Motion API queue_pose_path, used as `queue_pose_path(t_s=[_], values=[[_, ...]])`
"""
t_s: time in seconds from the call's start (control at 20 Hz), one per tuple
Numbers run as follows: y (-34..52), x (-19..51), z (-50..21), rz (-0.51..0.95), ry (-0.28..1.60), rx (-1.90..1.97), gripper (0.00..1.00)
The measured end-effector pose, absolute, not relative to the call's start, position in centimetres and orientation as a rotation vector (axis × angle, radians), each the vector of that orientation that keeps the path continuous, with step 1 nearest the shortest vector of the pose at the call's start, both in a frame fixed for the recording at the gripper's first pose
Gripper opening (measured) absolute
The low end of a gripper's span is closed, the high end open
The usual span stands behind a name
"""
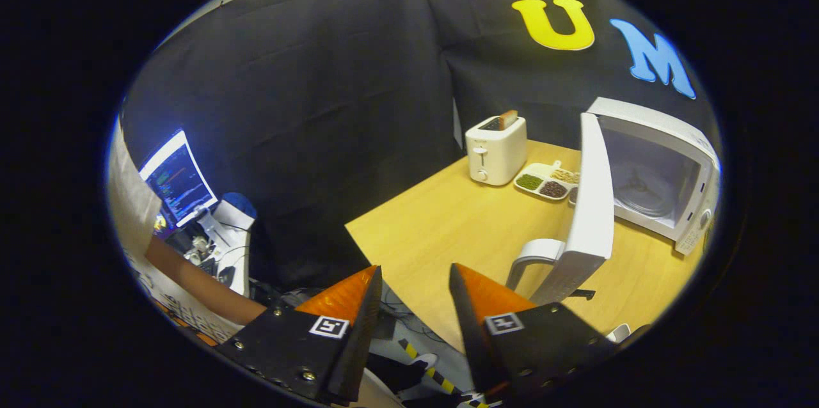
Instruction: Open the microwave, put the food inside, and close the microwave door.
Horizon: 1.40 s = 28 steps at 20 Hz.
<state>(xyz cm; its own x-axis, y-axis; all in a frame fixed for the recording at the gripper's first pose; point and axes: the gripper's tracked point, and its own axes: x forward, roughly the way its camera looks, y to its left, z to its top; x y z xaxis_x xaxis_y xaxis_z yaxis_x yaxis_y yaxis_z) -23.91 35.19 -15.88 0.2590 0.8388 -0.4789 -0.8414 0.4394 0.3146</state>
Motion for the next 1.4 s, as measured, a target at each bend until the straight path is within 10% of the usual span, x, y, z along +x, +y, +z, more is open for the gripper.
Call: queue_pose_path(t_s=[0.2, 1.4], values=[[33.0, -24.5, -11.7, 1.185, 0.536, 0.022, 0.97], [15.2, -16.0, -6.7, 0.772, 0.442, 0.261, 0.97]])
